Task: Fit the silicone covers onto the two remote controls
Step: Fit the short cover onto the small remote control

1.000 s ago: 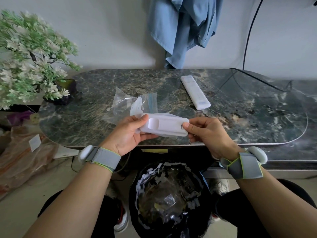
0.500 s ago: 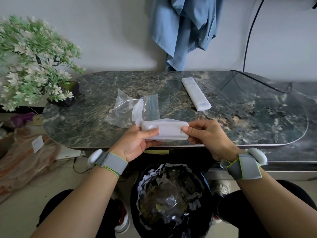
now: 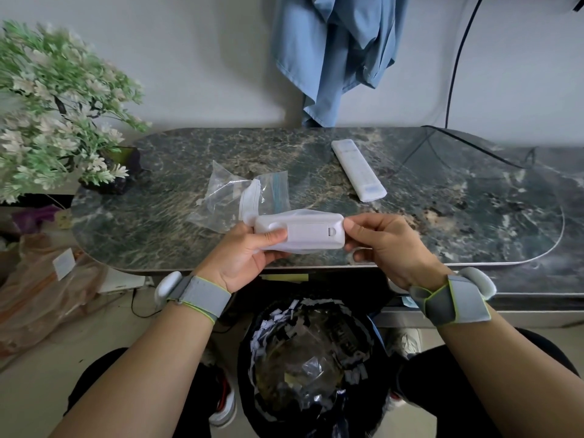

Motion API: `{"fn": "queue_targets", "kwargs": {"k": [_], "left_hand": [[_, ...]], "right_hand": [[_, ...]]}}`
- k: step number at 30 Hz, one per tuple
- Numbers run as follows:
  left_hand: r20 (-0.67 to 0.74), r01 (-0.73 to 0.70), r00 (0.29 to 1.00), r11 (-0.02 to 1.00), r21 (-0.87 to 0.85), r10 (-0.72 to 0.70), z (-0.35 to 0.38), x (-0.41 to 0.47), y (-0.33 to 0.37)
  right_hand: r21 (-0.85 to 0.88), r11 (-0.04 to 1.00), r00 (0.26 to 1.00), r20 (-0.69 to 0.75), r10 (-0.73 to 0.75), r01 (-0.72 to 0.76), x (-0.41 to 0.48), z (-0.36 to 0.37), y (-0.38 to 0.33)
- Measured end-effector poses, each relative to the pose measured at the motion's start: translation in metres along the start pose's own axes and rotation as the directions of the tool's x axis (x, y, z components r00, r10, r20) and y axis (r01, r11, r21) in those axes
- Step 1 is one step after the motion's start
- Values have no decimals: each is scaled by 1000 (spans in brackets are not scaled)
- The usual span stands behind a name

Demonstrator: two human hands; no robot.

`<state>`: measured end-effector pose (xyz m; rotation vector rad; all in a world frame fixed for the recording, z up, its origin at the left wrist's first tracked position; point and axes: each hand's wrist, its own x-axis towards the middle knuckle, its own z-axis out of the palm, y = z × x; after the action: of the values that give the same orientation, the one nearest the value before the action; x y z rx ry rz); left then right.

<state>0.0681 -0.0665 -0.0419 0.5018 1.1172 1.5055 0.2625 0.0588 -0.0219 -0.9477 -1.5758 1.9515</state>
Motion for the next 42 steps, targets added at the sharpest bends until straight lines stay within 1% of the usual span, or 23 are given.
{"fn": "queue_targets", "kwargs": {"k": [4, 7, 10, 12, 14, 16, 18, 20, 23, 25, 27, 29, 34, 38, 42], "left_hand": [[34, 22, 999, 999, -31, -21, -1, -3, 0], [65, 40, 997, 998, -45, -37, 1, -4, -2], [4, 41, 999, 997, -64, -41, 4, -2, -4], [-51, 46, 997, 997, -63, -49, 5, 0, -2], [-88, 51, 994, 995, -83, -58, 3, 1, 0], [-102, 57, 993, 995, -85, -66, 1, 1, 2], [-104, 67, 992, 995, -74, -75, 0, 1, 3], [-104, 75, 991, 995, -72, -82, 0, 1, 3], [-114, 81, 989, 993, -81, -90, 0, 1, 3], [-115, 86, 989, 993, -84, -95, 0, 1, 4], [-106, 90, 989, 993, -80, -99, 1, -1, 4], [-99, 98, 990, 993, -71, -105, 1, -2, 4], [-120, 116, 986, 993, -10, -116, 2, -4, 8], [-161, 121, 980, 993, 0, -119, 2, -4, 10], [-246, 140, 958, 989, -35, -145, 4, -1, 10]], "right_hand": [[-22, 1000, 1000, 12, -21, 22, -1, 2, -2], [-42, 999, 1000, 26, -4, 5, -2, 3, -1], [-33, 998, 998, 39, 51, -50, 2, 5, 2], [-72, 995, 996, 42, 73, -70, 5, 5, 4], [-180, 983, 997, 64, 50, -38, 5, 4, 5], [-284, 957, 994, 108, -21, 51, 4, 4, 8], [-347, 925, 983, 148, -110, 156, 3, 4, 12], [-351, 913, 973, 172, -156, 208, 4, 5, 16], [-311, 932, 974, 185, -135, 188, 3, 8, 20], [-316, 926, 970, 189, -154, 209, 3, 10, 21], [-359, 899, 961, 204, -188, 252, 3, 12, 22], [-440, 851, 954, 220, -206, 285, 5, 12, 25], [-629, 713, 948, 260, -181, 309, 4, 9, 27], [-683, 645, 937, 292, -190, 343, 6, 4, 22], [-717, 597, 933, 295, -208, 360, 5, -2, 18]]}}
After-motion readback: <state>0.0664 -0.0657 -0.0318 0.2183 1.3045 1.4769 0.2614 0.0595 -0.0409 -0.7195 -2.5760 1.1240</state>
